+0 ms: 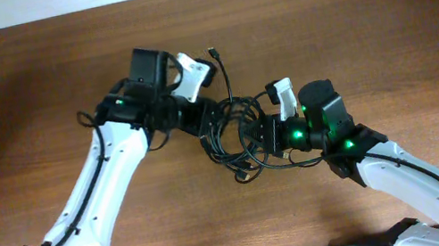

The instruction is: Untangle cables

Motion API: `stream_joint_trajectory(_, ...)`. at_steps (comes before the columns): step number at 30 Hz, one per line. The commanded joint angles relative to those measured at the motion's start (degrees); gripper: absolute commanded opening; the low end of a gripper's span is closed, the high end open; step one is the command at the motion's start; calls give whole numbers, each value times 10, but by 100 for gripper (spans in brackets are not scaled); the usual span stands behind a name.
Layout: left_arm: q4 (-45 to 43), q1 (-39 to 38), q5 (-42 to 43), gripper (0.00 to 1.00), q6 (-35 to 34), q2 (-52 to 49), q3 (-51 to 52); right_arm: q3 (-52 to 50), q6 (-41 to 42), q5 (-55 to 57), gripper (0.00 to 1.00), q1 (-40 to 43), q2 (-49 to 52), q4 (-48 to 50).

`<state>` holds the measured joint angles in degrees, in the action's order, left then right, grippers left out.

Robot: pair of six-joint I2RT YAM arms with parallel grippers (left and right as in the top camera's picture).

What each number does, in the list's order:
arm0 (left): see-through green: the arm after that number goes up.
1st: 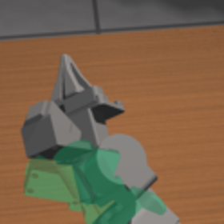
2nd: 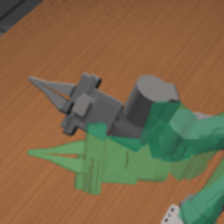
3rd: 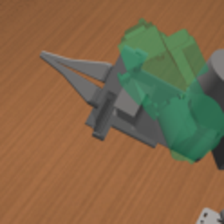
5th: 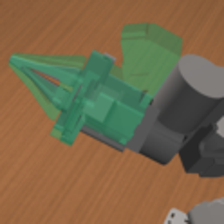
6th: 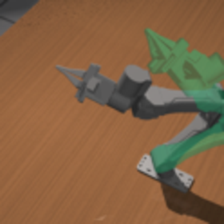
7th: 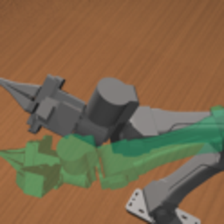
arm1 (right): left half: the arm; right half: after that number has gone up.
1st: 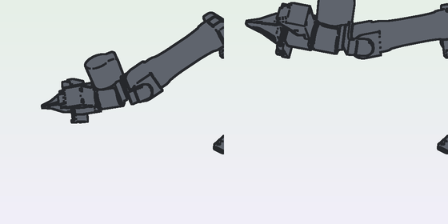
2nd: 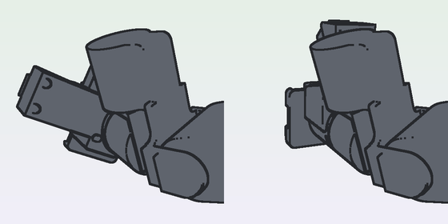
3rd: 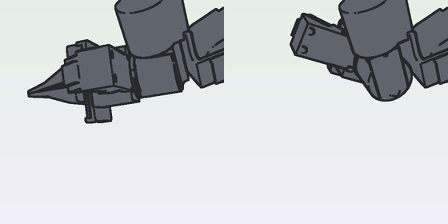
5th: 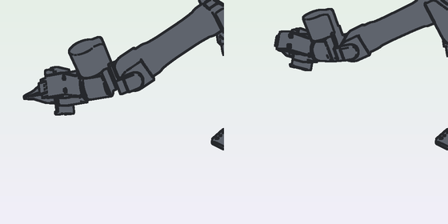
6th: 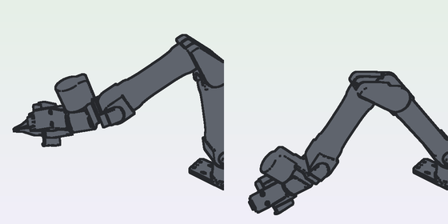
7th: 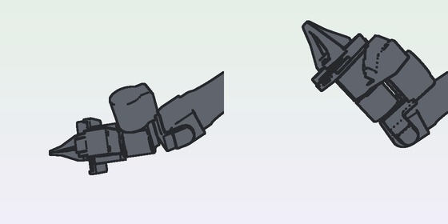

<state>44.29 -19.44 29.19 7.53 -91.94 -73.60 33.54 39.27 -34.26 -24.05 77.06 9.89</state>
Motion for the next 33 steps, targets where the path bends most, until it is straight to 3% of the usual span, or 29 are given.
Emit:
stream_joint_trajectory(1,-3,50,4,41,-71,14,-5,2,14,3,4,-3,-5,6)
stream_joint_trajectory(6,12,116,58,45,-91,54,-6,2,59,2,4,-2,-5,28)
stream_joint_trajectory(11,59,152,64,47,-79,139,-6,2,70,-94,4,-2,-6,143)
stream_joint_trajectory(17,112,151,38,48,-73,220,-6,2,97,-228,4,-2,-7,127)
stream_joint_trajectory(24,156,147,41,45,-71,236,-4,2,93,-203,4,-2,-7,202)
stream_joint_trajectory(33,129,75,40,47,-22,234,49,2,93,-204,4,-2,-7,181)
